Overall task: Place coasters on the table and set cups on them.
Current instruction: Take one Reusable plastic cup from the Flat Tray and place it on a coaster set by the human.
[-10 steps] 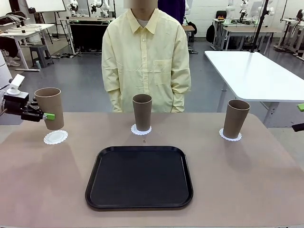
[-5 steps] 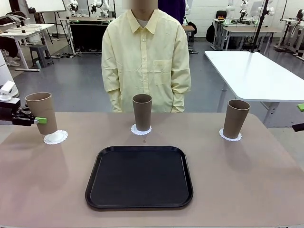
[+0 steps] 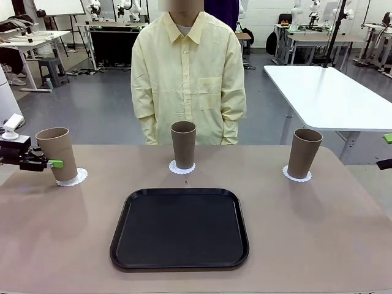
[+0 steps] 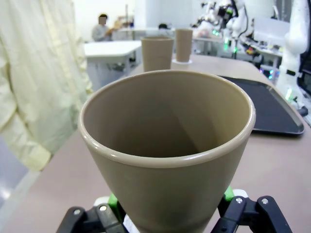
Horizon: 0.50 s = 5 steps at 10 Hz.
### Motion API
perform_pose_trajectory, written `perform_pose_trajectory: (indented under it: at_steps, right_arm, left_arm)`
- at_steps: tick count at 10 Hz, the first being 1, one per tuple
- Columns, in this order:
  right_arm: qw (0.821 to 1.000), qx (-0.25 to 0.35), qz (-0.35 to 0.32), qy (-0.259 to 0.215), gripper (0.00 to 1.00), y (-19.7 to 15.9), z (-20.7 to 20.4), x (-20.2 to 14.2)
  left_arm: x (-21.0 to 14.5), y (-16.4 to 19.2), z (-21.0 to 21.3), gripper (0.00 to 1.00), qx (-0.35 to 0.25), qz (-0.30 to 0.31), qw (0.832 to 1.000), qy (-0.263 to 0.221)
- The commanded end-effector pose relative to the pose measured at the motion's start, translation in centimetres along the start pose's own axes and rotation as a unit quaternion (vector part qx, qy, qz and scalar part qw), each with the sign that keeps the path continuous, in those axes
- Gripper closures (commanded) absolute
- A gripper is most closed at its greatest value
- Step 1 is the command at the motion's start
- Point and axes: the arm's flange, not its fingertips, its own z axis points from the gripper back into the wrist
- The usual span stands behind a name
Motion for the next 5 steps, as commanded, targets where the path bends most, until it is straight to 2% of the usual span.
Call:
perform_pose_trajectory:
  at_steps: [1, 5]
  right_arm:
    - [1.0, 0.002, 0.0, 0.001, 0.0, 0.05, 0.01, 0.01]
    - [1.0, 0.002, 0.0, 0.001, 0.0, 0.05, 0.01, 0.01]
  left_arm:
    - [0.1, 0.1, 0.58, 0.15, -0.022, -0.021, 1.0, -0.007]
    - [-0.7, 0.2, 0.12, 0.15, -0.025, -0.045, 0.999, -0.001]
